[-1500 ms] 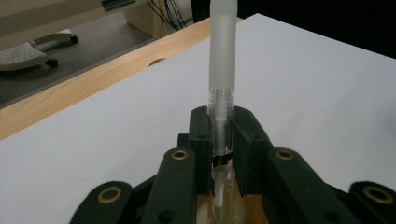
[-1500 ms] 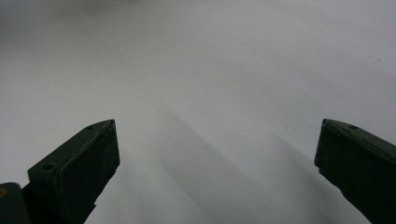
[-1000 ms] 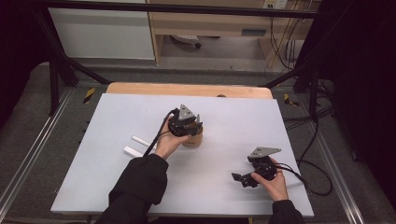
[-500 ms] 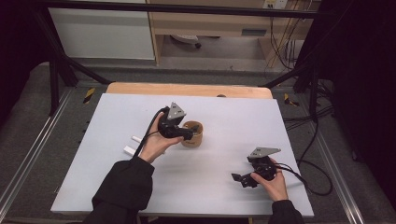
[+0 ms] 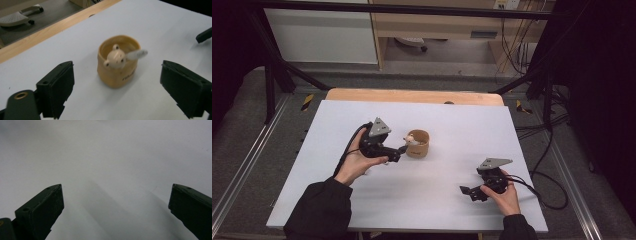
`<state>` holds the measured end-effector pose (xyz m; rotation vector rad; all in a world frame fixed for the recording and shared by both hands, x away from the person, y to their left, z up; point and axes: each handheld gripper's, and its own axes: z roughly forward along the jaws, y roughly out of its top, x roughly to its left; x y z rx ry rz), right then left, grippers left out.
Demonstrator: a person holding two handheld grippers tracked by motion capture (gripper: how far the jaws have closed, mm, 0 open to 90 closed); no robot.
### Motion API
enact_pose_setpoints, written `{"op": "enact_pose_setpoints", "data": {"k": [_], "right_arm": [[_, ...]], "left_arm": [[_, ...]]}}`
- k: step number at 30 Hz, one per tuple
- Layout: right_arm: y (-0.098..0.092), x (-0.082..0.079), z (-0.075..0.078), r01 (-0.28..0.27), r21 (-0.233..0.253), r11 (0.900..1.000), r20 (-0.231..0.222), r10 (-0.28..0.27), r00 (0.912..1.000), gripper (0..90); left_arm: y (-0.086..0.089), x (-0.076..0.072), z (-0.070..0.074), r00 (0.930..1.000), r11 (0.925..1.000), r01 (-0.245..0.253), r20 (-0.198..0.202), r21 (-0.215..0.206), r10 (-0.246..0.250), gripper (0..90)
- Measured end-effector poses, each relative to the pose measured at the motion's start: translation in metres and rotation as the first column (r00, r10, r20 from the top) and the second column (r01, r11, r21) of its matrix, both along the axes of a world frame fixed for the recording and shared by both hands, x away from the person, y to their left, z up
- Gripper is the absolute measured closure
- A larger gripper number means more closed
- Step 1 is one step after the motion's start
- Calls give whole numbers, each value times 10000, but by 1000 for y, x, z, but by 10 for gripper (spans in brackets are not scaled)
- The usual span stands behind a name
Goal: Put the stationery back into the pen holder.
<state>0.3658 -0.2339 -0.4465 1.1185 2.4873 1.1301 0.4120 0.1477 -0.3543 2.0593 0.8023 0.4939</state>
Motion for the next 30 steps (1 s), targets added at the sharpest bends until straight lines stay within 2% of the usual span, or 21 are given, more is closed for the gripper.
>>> {"op": "enact_pose_setpoints", "data": {"k": [4,12,16,23,30], "right_arm": [[1,0,-1,-31,-30,10000,-39,31,10000,8],[2,-1,-1,-8,135,9999,-124,10,9999,8],[6,-1,0,-81,18,10000,-119,82,9999,8],[16,-2,3,-233,-78,9997,-88,233,9997,8],[38,-3,8,-362,-165,9992,-32,361,9993,8]], "left_arm": [[18,-8,-12,9997,9999,-144,-184,-10,144,90],[51,-25,-39,9969,9984,-505,-588,244,519,74],[66,-33,-51,9940,9971,-715,-809,243,733,72],[87,-45,-65,9897,9949,-1000,-1017,97,1004,71],[101,-58,-74,9882,9951,-984,-1167,115,990,71]]}}
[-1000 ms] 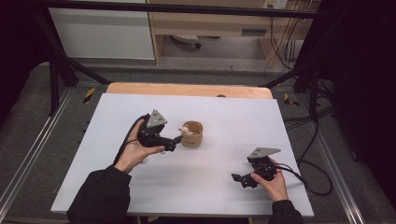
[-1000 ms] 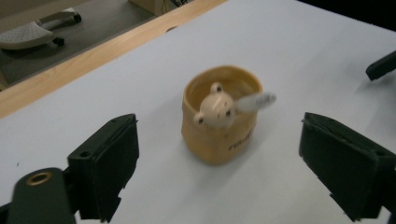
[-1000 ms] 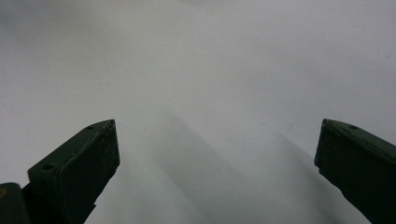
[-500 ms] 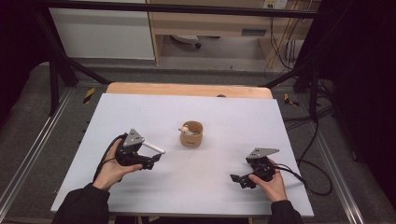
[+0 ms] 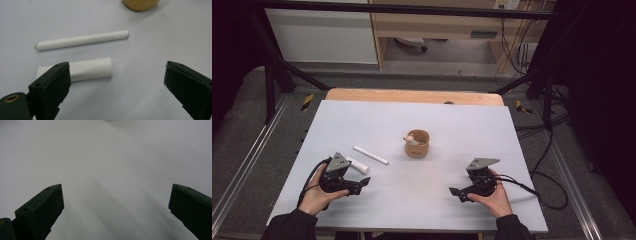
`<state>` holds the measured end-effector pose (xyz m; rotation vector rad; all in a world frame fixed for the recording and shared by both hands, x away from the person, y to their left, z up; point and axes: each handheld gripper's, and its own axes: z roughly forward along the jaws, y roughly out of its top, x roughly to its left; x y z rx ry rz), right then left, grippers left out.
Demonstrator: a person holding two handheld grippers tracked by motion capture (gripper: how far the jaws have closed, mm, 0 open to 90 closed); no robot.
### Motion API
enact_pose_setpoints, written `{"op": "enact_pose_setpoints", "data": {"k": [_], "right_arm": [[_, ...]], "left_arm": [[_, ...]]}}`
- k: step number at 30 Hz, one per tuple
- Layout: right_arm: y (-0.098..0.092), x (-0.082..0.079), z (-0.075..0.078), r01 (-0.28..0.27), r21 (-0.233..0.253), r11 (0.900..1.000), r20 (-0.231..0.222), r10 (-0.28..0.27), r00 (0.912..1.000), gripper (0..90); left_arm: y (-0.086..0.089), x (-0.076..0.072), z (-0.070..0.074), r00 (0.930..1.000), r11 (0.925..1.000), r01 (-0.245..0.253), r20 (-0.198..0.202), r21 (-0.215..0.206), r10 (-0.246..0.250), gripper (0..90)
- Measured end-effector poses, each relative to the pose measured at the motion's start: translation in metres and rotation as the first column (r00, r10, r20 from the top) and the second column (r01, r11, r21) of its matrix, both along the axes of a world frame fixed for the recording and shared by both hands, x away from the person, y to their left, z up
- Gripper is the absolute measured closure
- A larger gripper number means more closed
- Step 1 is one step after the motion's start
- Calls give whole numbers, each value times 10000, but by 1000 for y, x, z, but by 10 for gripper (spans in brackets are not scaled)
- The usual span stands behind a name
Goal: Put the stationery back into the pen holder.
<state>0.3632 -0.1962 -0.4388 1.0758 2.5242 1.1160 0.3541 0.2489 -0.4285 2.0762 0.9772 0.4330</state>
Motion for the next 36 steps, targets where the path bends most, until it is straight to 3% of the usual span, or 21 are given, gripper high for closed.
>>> {"op": "enact_pose_setpoints", "data": {"k": [8,12,17,31,36], "right_arm": [[33,0,4,-453,18,9990,162,453,9988,9],[51,0,7,-557,187,9983,218,552,9982,27],[75,2,9,-904,35,9959,356,902,9953,44],[152,22,13,-1546,-33,9880,550,1546,9864,155],[173,32,12,-1689,279,9852,565,1671,9843,209]], "left_arm": [[10,-6,-8,9997,10000,59,-224,26,-59,71],[15,-9,-10,9997,9999,90,-207,103,-88,71],[18,-10,-12,9998,9999,26,-190,156,-23,71],[23,-9,-12,9997,9999,114,-225,18,-113,71],[23,-9,-13,9996,9999,111,-253,21,-110,71]]}}
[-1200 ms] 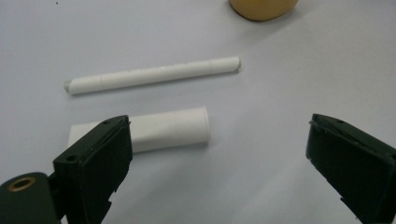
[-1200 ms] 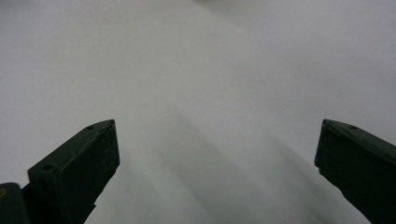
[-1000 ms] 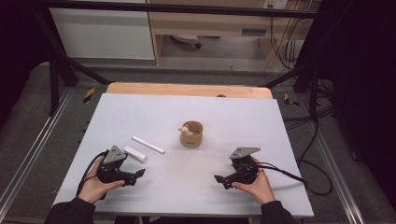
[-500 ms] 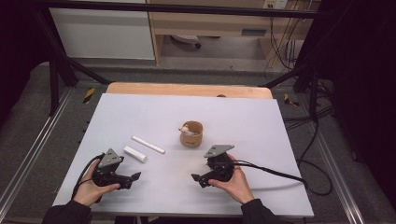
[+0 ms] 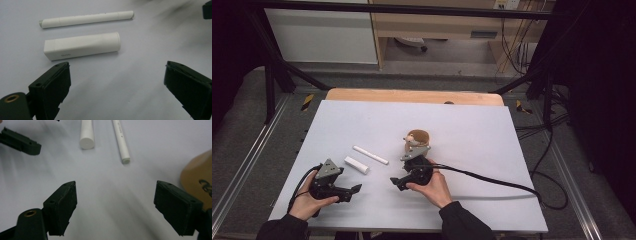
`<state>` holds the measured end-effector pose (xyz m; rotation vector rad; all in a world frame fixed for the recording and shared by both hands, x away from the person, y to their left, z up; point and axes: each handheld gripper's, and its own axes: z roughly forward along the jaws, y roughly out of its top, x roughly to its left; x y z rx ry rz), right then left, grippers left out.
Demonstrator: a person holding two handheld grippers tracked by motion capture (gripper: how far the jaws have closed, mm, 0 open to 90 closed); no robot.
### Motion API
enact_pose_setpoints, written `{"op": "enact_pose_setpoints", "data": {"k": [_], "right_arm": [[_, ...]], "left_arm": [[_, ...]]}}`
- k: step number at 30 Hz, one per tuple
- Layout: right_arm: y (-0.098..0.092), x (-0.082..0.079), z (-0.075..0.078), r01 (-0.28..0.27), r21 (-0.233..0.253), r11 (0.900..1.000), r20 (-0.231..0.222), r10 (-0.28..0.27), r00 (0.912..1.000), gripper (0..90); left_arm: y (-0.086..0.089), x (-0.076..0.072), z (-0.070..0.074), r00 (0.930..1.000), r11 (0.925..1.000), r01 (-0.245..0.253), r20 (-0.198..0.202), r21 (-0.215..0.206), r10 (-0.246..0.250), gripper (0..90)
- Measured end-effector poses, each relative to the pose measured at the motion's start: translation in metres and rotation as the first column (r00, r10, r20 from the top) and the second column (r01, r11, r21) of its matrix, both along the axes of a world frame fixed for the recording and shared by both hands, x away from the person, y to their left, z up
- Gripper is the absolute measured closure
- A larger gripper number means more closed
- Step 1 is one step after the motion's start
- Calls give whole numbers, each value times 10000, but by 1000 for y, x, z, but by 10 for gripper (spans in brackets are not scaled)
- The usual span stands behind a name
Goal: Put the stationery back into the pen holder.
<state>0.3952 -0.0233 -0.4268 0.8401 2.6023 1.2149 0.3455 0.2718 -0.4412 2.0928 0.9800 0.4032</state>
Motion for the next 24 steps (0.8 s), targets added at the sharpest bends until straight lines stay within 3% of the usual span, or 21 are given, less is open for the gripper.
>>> {"op": "enact_pose_setpoints", "data": {"k": [8,17,22,24], "right_arm": [[23,13,-4,-197,52,9998,306,195,9993,314],[42,21,-13,-35,188,9998,565,24,9984,419],[51,26,-17,-60,-167,9998,739,73,9972,451],[54,29,-19,48,-47,10000,739,-44,9973,479]], "left_arm": [[-1,0,-1,10000,10000,76,-57,-7,-76,71],[-1,1,-1,9999,9999,99,-90,-37,-99,71],[-1,1,-2,9999,9999,101,-109,-50,-101,71],[-1,1,-2,9999,9999,120,-120,-36,-120,71]]}}
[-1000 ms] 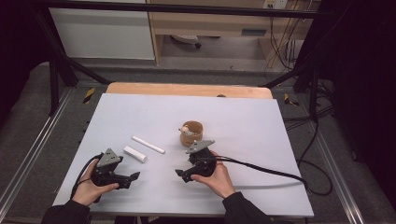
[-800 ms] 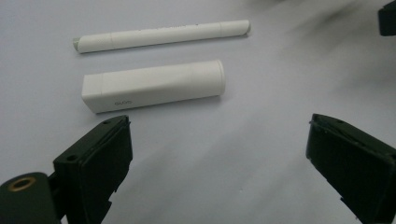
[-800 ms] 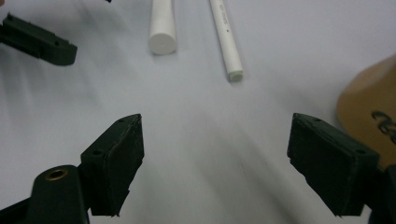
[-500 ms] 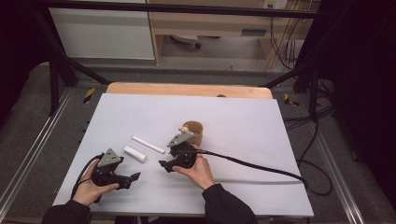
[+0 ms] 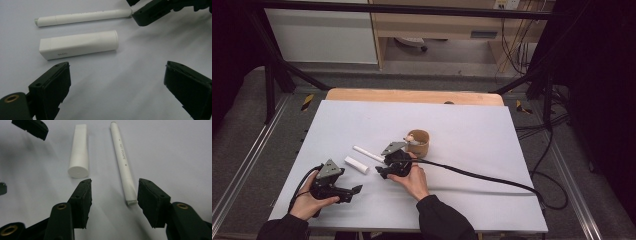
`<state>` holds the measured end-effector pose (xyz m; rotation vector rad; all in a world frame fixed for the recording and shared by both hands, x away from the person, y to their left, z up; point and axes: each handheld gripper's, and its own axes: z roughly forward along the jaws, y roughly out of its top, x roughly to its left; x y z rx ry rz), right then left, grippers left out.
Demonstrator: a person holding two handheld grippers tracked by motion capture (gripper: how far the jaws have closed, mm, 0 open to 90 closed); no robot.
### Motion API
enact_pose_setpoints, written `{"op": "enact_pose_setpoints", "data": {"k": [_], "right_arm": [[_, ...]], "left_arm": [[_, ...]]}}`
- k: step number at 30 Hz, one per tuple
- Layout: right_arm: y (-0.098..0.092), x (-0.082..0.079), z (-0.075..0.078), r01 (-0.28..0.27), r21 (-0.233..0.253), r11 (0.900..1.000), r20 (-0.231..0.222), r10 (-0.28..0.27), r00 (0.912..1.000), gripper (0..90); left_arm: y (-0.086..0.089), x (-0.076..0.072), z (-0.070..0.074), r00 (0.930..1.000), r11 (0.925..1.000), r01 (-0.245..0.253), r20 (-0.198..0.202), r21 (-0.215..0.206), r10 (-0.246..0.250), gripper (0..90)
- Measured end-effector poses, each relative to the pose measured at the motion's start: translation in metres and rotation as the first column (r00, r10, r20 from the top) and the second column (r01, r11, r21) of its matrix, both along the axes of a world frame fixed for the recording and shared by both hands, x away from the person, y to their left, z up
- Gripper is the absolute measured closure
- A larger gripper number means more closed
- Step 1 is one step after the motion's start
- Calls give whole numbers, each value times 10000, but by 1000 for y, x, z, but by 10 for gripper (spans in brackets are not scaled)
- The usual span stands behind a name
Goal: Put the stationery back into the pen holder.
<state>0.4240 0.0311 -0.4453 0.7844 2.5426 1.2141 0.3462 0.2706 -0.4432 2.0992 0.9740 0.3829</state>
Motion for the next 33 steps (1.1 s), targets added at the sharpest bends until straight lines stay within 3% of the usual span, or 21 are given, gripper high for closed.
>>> {"op": "enact_pose_setpoints", "data": {"k": [10,21,33], "right_arm": [[7,11,-9,302,-240,9993,-52,-303,9995,591],[6,15,-10,133,-430,9990,2,-133,9999,768],[5,14,-8,137,-357,9993,-381,-150,9992,788]], "left_arm": [[0,0,0,10000,10000,-14,1,-37,14,71],[0,0,0,10000,10000,10,-4,-34,-10,71],[1,0,0,10000,10000,10,21,-37,-10,71]]}}
